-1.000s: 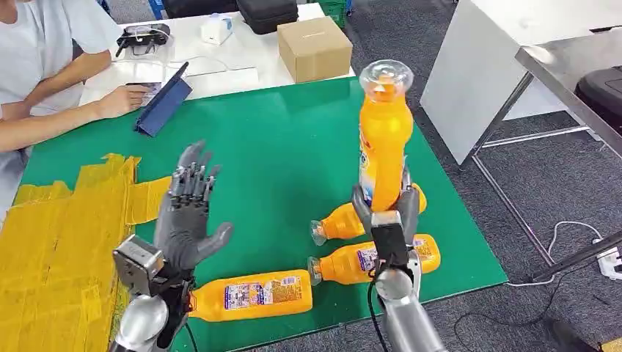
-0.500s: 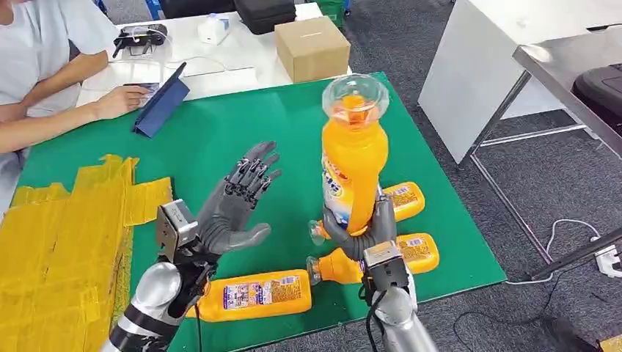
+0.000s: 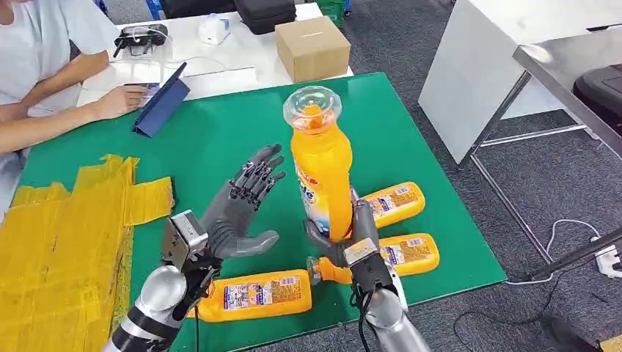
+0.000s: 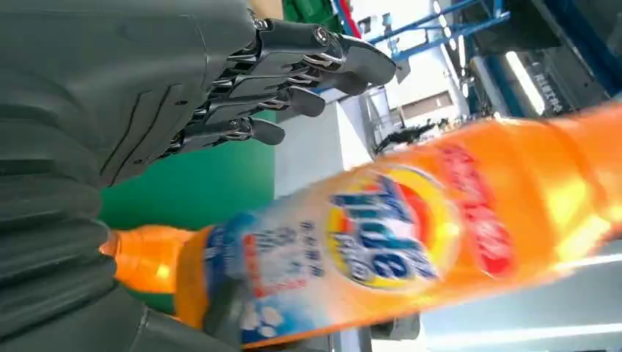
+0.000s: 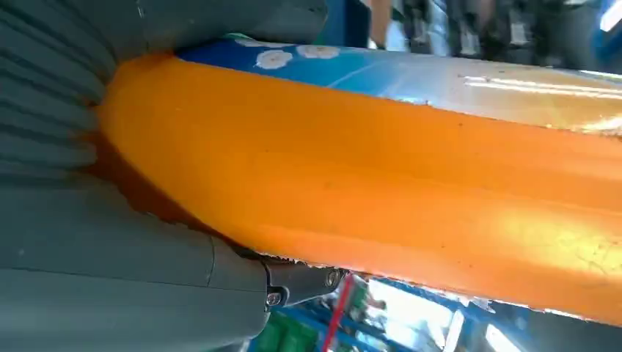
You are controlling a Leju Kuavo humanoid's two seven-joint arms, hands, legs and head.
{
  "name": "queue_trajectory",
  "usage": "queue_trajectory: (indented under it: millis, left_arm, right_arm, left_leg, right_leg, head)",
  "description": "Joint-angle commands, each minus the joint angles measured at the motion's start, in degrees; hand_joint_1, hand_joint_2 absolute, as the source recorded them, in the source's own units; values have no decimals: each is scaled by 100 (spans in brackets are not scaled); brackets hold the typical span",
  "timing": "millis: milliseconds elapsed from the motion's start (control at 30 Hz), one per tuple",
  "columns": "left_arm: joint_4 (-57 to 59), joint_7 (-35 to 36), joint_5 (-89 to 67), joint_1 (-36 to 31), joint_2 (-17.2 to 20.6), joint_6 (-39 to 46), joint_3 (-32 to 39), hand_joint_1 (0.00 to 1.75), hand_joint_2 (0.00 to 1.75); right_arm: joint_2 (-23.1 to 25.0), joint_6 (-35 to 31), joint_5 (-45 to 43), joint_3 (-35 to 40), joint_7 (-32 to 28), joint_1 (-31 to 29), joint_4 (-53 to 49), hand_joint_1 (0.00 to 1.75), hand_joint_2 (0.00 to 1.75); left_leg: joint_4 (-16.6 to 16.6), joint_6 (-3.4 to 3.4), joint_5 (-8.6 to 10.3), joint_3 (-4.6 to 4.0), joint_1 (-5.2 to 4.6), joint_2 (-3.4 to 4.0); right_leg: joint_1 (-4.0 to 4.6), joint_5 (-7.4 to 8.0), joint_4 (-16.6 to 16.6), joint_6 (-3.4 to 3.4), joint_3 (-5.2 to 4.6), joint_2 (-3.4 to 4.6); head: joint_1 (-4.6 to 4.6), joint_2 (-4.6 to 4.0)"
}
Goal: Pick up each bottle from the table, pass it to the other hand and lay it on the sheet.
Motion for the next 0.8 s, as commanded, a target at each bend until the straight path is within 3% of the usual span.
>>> queue_trajectory:
  millis: [33,467,800]
  left_arm:
    - [-12,-29,-134,-33,133,54,-210,0,175]
    - [-12,-30,-130,-34,124,50,-203,0,175]
    - [325,55,254,-100,70,-319,-131,0,175]
  right_arm:
    - [-9,178,99,389,222,-527,1216,175,175]
    - [5,155,169,448,270,-560,1300,175,175]
    - [65,-413,1140,994,346,-561,1307,175,175]
  left_leg:
    - [2,-12,-19,39,17,-19]
    - [5,-12,-18,35,17,-24]
    - [1,-12,-15,33,15,-22]
  right_leg:
    - [8,-12,-5,-18,39,35]
    - [7,-13,-3,-18,36,30]
    - [7,-11,-5,-17,33,27]
  head:
    - [0,0]
    - [2,0]
    - [0,0]
